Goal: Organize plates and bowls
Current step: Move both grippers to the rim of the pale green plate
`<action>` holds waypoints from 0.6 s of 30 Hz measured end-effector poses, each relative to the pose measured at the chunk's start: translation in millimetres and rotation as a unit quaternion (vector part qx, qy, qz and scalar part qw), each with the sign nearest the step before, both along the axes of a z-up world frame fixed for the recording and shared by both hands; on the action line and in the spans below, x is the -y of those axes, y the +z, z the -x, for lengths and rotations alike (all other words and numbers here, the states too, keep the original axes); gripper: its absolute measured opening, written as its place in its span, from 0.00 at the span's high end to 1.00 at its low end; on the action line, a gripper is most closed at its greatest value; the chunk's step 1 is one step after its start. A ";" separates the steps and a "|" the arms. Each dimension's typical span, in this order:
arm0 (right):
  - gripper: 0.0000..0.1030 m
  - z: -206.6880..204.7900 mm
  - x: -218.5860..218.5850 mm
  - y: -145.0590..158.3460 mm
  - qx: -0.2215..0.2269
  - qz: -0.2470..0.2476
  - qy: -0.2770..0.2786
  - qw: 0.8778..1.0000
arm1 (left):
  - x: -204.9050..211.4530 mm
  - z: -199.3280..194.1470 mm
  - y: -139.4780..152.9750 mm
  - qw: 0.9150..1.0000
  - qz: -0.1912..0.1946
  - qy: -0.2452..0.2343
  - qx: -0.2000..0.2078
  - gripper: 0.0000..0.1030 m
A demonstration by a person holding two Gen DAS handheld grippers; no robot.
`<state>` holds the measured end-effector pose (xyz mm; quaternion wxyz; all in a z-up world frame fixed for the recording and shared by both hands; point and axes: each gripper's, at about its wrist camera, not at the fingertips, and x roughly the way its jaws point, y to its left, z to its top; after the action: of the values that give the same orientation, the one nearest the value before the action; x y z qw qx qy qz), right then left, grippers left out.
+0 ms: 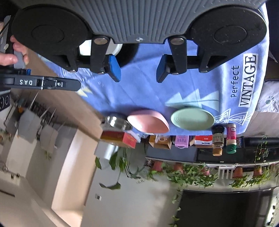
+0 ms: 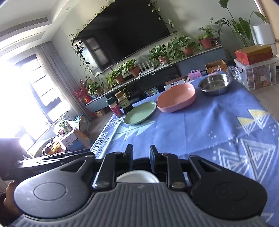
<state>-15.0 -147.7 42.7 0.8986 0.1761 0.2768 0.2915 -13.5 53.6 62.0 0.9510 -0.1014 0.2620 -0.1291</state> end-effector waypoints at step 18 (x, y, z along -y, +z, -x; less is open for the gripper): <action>0.21 -108.8 -17.0 2.4 -0.027 -0.049 0.090 0.994 | -65.5 -85.2 -17.9 0.992 0.061 0.113 -0.002 0.49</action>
<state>93.8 -130.7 45.0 0.8512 0.2025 0.3007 0.3795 71.7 119.1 44.2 0.9511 -0.1879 0.2426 -0.0366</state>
